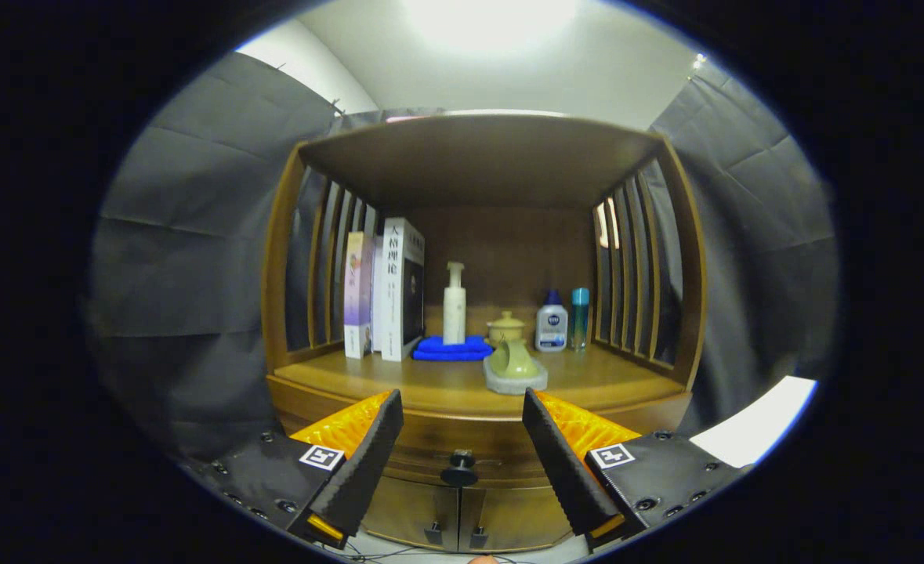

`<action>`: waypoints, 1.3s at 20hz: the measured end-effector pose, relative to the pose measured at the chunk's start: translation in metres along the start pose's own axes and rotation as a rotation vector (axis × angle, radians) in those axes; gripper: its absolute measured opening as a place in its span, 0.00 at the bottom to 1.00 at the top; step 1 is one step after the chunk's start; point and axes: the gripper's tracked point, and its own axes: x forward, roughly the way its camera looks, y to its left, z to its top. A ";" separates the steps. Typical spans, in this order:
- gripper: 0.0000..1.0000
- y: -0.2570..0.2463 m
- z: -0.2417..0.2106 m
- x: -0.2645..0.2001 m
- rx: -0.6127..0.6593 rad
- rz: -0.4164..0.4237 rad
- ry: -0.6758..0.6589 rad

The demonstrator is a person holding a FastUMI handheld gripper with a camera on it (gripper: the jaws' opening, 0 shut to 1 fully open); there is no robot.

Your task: Pull open the drawer, take out the items inside it, and place them on the countertop above the cabinet.

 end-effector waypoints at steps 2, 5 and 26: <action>0.98 -0.006 0.022 -0.017 0.007 0.013 -0.024; 0.98 -0.019 0.040 -0.040 0.027 0.010 -0.046; 0.98 -0.068 0.047 -0.063 0.025 -0.072 -0.055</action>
